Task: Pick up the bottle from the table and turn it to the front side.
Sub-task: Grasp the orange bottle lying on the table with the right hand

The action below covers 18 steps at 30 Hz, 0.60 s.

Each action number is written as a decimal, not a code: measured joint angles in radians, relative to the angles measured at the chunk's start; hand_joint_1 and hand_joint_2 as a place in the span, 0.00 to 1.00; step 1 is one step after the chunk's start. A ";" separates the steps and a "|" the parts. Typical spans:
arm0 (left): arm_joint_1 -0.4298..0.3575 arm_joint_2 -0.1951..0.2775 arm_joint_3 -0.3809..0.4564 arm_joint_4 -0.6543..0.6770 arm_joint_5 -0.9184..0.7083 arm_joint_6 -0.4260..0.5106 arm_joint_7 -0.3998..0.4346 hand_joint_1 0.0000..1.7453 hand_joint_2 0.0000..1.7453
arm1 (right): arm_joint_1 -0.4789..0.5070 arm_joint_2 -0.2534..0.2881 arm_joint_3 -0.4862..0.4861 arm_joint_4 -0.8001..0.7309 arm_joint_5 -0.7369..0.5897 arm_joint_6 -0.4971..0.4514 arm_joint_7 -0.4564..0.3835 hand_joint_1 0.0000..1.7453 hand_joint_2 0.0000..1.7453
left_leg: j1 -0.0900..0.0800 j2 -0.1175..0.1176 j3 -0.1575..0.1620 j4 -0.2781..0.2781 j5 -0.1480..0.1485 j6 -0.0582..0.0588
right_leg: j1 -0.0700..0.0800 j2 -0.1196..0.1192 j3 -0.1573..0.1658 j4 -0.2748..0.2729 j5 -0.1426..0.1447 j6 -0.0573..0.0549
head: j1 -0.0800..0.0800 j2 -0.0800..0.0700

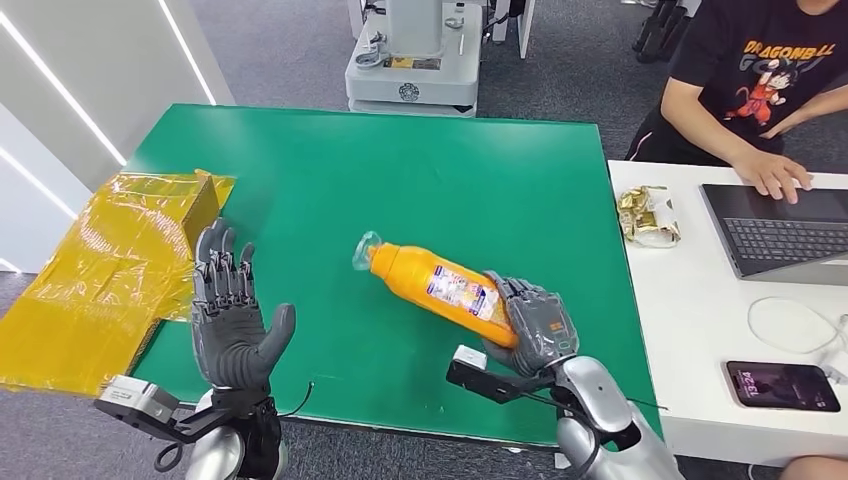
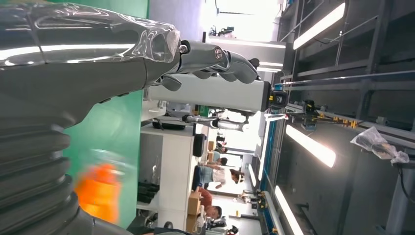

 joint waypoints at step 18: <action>-0.071 0.008 -0.044 0.128 0.237 -0.158 0.111 0.00 1.00 | 0.126 0.160 -0.123 -0.096 -0.057 -0.345 -0.271 1.00 1.00 | 0.000 0.000 0.000 0.000 0.000 0.000 | 0.000 0.001 0.000 0.000 0.000 0.000 | 0.000 0.000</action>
